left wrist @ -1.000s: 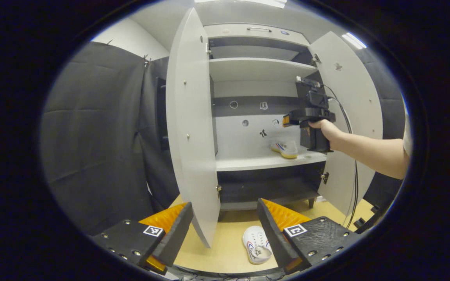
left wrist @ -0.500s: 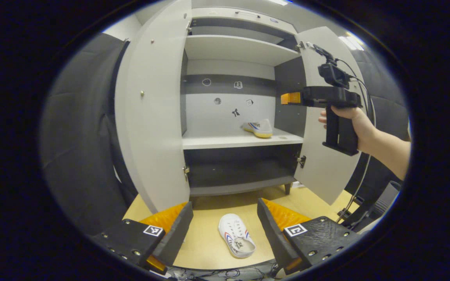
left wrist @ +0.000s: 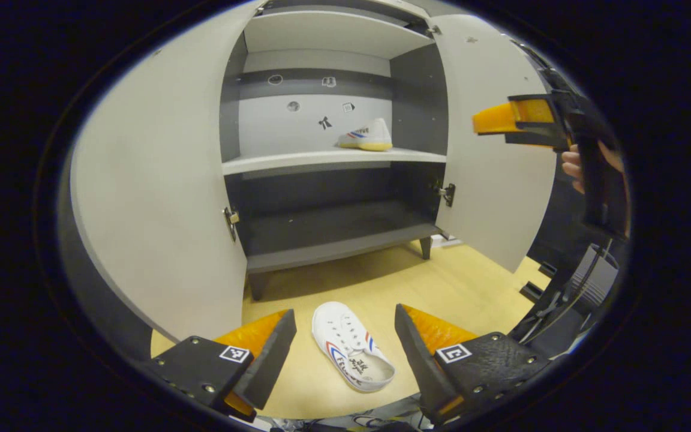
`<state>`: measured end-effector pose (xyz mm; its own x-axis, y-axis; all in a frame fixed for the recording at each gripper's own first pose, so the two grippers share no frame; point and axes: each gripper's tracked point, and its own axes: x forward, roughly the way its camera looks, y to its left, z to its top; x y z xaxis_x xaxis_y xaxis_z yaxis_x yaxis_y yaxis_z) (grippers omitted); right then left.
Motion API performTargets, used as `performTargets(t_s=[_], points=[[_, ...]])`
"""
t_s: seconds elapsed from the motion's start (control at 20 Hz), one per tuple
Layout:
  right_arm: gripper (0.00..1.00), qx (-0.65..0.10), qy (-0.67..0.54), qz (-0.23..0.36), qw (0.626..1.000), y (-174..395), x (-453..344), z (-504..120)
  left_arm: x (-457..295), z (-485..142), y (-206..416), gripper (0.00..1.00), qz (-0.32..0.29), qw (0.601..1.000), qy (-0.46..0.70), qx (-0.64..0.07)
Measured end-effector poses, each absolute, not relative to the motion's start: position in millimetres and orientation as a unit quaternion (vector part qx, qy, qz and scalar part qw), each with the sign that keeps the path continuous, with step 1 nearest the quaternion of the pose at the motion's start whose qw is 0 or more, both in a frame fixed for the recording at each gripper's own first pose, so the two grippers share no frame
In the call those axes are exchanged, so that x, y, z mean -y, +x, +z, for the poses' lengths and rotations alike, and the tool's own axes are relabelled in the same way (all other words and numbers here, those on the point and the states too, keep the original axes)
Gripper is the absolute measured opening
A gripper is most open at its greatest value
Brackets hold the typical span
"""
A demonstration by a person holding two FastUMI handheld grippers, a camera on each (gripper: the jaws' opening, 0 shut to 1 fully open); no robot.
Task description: Grab one shoe with the right hand and put it into the shoe cabinet, grab the other shoe with the left hand and put it into the shoe cabinet; then close the right door with the right hand and the left door with the left hand.
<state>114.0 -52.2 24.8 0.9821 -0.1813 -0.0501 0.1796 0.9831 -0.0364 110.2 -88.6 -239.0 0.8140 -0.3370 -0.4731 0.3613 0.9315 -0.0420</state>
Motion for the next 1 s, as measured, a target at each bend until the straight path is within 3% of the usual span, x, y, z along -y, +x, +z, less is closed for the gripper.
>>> performTargets(t_s=[0.2, 0.25, 0.4, 0.45, 0.65, 0.7, 0.8, 1.0], points=[[0.98, -0.034, -0.004, -0.111, 0.993, 84, 56, 9, 99, -291, 110, 0.96, -0.207, 0.936, -0.019, -0.285], [0.94, -0.039, -0.004, -0.113, 0.993, 76, 56, 4, 100, -306, 111, 0.96, -0.206, 0.931, -0.033, -0.3], [0.99, -0.056, -0.015, -0.118, 0.991, 57, 57, -10, 90, -355, 120, 0.94, -0.187, 0.92, -0.041, -0.342], [0.93, -0.061, -0.022, -0.12, 0.991, 50, 58, -15, 87, -364, 121, 0.96, -0.183, 0.918, -0.039, -0.349], [0.94, -0.086, -0.029, -0.131, 0.987, 30, 63, -34, 81, -390, 128, 0.98, -0.169, 0.909, -0.044, -0.379], [0.94, -0.091, -0.026, -0.136, 0.986, 27, 65, -38, 78, -395, 129, 0.93, -0.163, 0.906, -0.05, -0.387], [0.94, -0.105, -0.016, -0.147, 0.983, 21, 71, -48, 81, -403, 128, 0.75, -0.161, 0.899, -0.067, -0.401], [0.99, -0.125, -0.021, -0.172, 0.977, 2, 89, -59, 87, -414, 128, 0.74, -0.163, 0.89, -0.069, -0.42]])
